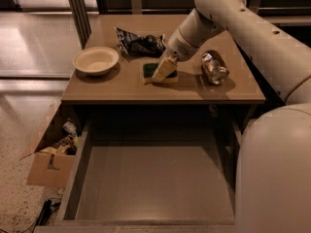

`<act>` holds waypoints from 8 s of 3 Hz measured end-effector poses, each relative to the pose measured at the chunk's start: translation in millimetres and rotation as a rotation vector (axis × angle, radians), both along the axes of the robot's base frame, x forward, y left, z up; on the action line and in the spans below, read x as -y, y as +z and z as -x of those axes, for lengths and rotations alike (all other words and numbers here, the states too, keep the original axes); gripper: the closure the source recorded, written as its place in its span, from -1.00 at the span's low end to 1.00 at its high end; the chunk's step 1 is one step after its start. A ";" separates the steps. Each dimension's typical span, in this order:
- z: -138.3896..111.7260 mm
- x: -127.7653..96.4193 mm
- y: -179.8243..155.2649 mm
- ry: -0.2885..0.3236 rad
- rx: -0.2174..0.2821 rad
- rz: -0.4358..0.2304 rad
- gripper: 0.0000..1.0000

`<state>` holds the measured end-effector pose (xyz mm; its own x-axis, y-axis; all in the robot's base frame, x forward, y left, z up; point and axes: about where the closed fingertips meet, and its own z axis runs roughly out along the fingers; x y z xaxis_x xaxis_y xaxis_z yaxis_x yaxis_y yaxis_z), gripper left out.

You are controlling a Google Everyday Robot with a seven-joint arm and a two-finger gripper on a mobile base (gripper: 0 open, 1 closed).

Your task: Place sponge into top drawer

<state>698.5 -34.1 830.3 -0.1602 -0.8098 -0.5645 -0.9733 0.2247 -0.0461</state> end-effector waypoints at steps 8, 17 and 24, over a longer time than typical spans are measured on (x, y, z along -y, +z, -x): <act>137.6 72.3 79.1 -0.014 0.153 -0.077 1.00; 183.1 16.6 -158.2 -0.216 0.178 -0.034 1.00; 192.8 7.4 -189.6 -0.087 0.006 -0.097 -0.76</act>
Offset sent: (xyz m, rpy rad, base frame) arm 0.0000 0.0000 0.0000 0.0000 0.0000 0.0000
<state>505.7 -41.5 640.7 -0.2234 -0.7348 -0.6404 -0.9499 0.3116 -0.0262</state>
